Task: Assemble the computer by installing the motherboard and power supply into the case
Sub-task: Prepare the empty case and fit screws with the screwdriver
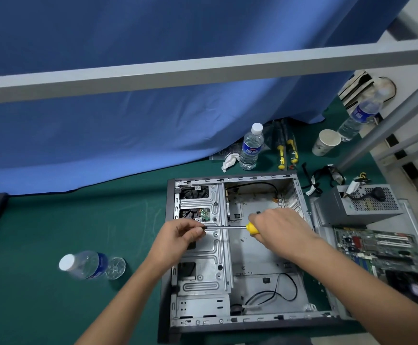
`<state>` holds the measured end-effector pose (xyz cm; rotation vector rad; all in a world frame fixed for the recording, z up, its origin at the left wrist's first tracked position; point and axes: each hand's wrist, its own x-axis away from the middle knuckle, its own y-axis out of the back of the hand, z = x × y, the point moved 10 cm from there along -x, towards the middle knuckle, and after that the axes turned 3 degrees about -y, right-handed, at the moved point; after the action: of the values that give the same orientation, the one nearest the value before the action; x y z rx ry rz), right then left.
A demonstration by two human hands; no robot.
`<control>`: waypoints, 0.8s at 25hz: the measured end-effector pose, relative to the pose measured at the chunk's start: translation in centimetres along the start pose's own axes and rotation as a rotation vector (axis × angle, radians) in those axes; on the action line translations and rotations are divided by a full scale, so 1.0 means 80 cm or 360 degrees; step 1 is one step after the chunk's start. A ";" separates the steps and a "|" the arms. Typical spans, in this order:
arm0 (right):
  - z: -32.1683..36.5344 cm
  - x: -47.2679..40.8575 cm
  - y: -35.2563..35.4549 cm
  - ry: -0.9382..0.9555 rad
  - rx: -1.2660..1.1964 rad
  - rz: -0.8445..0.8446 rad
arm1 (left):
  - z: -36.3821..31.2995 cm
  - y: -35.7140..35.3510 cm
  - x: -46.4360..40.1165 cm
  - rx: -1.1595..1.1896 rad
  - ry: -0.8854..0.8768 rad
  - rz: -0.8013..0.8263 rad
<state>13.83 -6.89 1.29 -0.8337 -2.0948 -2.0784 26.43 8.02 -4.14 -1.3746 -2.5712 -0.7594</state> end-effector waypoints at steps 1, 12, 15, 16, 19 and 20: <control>0.001 0.000 -0.001 0.0017 -0.0008 0.0002 | -0.002 -0.002 -0.002 -0.0076 -0.0023 0.0028; -0.005 0.004 -0.028 0.0178 -0.0477 0.0358 | 0.007 -0.032 -0.007 -0.0102 0.0077 0.0317; -0.015 -0.001 -0.034 0.0162 -0.0825 0.0511 | 0.008 -0.036 -0.013 -0.0278 0.0047 0.0339; -0.025 -0.005 -0.032 0.0135 -0.0947 0.0522 | 0.009 -0.040 -0.014 -0.0329 0.0035 0.0383; -0.048 -0.017 -0.022 0.0026 -0.1362 0.0522 | 0.013 -0.055 -0.016 -0.0392 0.0030 0.0525; -0.051 -0.020 -0.019 0.0007 -0.1484 0.0519 | 0.013 -0.058 -0.019 -0.0429 0.0011 0.0544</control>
<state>13.24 -11.19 -0.40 -1.1218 -0.7930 -2.7832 23.63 5.28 -7.26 -1.8197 -2.1973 -1.0680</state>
